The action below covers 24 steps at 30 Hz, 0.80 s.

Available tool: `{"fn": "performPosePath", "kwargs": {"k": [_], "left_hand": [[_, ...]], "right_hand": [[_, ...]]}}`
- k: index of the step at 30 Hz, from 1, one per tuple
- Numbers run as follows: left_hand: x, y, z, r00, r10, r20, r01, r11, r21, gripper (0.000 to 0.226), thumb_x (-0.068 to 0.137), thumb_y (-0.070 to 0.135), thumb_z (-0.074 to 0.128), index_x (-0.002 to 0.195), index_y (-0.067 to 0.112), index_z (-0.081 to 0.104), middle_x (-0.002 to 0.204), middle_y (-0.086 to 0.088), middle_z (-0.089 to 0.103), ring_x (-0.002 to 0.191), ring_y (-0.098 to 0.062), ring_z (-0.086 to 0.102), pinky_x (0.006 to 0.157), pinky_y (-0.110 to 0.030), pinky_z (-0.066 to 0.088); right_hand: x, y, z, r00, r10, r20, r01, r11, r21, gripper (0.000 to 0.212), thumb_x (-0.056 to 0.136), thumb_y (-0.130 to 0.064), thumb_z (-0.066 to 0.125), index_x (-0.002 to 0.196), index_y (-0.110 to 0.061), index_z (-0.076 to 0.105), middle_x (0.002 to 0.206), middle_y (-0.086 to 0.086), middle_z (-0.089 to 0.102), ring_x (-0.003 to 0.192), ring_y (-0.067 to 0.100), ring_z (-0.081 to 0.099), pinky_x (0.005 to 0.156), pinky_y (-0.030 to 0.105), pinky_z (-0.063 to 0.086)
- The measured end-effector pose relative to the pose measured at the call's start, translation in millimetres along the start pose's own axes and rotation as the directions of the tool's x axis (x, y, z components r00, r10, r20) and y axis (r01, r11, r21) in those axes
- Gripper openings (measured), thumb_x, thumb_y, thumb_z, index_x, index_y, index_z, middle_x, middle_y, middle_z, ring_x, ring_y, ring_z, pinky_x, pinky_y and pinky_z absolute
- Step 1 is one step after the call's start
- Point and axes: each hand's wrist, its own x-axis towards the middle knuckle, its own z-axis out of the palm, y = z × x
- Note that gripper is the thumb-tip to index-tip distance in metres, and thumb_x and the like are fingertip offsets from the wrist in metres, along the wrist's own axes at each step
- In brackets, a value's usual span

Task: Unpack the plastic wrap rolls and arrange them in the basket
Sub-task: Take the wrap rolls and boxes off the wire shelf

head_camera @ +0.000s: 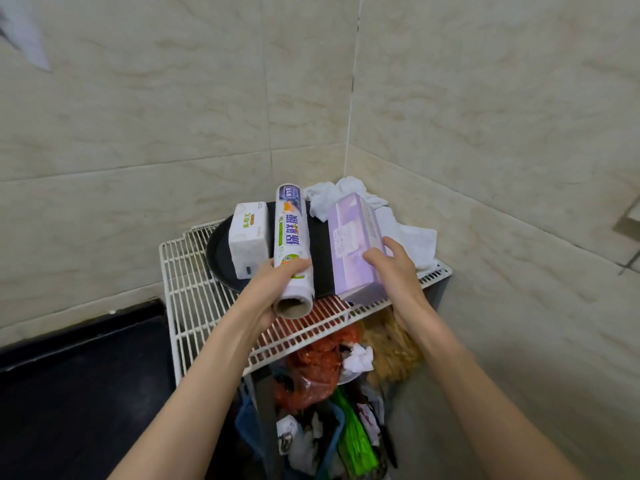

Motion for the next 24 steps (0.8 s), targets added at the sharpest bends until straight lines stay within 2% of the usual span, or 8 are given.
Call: {"fn": "performPosePath", "kwargs": {"k": [2, 4, 7, 10, 13, 16, 20, 24], "left_hand": [[-24, -5, -9, 0.998, 0.062, 0.002, -0.062, 0.998, -0.013, 0.036, 0.079, 0.018, 0.067, 0.112, 0.016, 0.053, 0.089, -0.007, 0.068, 0.059, -0.013, 0.068, 0.046, -0.025, 0.051], [-50, -12, -21, 0.993, 0.121, -0.013, -0.122, 0.992, -0.032, 0.037, 0.079, 0.013, 0.066, 0.113, 0.017, 0.051, 0.090, -0.007, 0.067, 0.057, -0.011, 0.068, 0.046, -0.025, 0.052], [-90, -24, -49, 0.977, 0.205, -0.054, -0.208, 0.976, -0.061, 0.031, 0.080, 0.001, 0.060, 0.107, 0.014, 0.054, 0.076, 0.000, 0.073, 0.057, -0.011, 0.069, 0.047, -0.023, 0.053], [-131, -25, -82, 0.966, 0.241, -0.092, -0.245, 0.969, -0.042, 0.028, 0.077, 0.001, 0.064, 0.099, 0.017, 0.058, 0.071, 0.004, 0.075, 0.061, -0.012, 0.070, 0.050, -0.024, 0.054], [-174, -24, -114, 0.954, 0.267, -0.136, -0.271, 0.962, -0.015, 0.042, 0.062, 0.016, 0.075, 0.101, 0.020, 0.058, 0.075, 0.005, 0.075, 0.066, -0.012, 0.070, 0.051, -0.024, 0.054], [-216, -32, -146, 0.942, 0.282, -0.182, -0.284, 0.959, 0.015, 0.053, 0.057, 0.025, 0.076, 0.107, 0.019, 0.058, 0.086, 0.003, 0.075, 0.072, -0.011, 0.071, 0.056, -0.024, 0.055], [-278, -46, -207, 0.923, 0.313, -0.224, -0.310, 0.950, 0.046, 0.047, 0.072, 0.011, 0.073, 0.115, 0.017, 0.055, 0.106, -0.003, 0.071, 0.088, -0.016, 0.070, 0.066, -0.023, 0.056], [-354, -56, -288, 0.884, 0.347, -0.313, -0.333, 0.938, 0.098, 0.061, 0.068, 0.009, 0.075, 0.122, 0.019, 0.047, 0.114, -0.004, 0.067, 0.101, -0.020, 0.067, 0.081, -0.031, 0.056]], "right_hand": [[-18, -2, -1, 0.993, 0.037, 0.115, -0.062, 0.975, 0.214, 0.036, 0.078, -0.034, 0.053, 0.112, -0.021, 0.056, 0.115, 0.003, 0.064, 0.101, 0.019, 0.062, 0.071, 0.027, 0.050], [-34, -1, 1, 0.965, 0.025, 0.262, -0.139, 0.894, 0.426, 0.024, 0.081, -0.027, 0.050, 0.096, -0.023, 0.068, 0.101, 0.001, 0.073, 0.091, 0.015, 0.069, 0.064, 0.023, 0.053], [-56, 0, 15, 0.915, -0.023, 0.402, -0.233, 0.784, 0.575, 0.026, 0.083, -0.019, 0.046, 0.088, -0.018, 0.072, 0.089, 0.002, 0.075, 0.081, 0.014, 0.071, 0.061, 0.023, 0.055], [-84, -2, 49, 0.886, -0.070, 0.458, -0.189, 0.847, 0.496, 0.035, 0.076, -0.019, 0.045, 0.105, -0.018, 0.065, 0.102, 0.002, 0.072, 0.090, 0.014, 0.068, 0.068, 0.025, 0.056], [-115, -6, 90, 0.852, -0.146, 0.502, -0.108, 0.890, 0.442, 0.050, 0.073, -0.016, 0.045, 0.122, -0.021, 0.054, 0.116, 0.000, 0.066, 0.100, 0.012, 0.065, 0.072, 0.022, 0.056], [-151, -16, 137, 0.793, -0.195, 0.578, -0.083, 0.904, 0.419, 0.055, 0.072, -0.019, 0.050, 0.126, -0.022, 0.049, 0.117, -0.004, 0.065, 0.101, 0.010, 0.065, 0.072, 0.021, 0.055], [-216, -27, 209, 0.735, -0.211, 0.645, -0.046, 0.933, 0.358, 0.058, 0.070, -0.046, 0.069, 0.121, -0.026, 0.049, 0.116, -0.002, 0.065, 0.101, 0.013, 0.067, 0.075, 0.028, 0.058], [-297, -32, 285, 0.637, -0.213, 0.741, -0.082, 0.937, 0.340, 0.063, 0.069, -0.042, 0.065, 0.126, -0.022, 0.044, 0.117, -0.001, 0.064, 0.100, 0.013, 0.067, 0.076, 0.027, 0.058]]}}
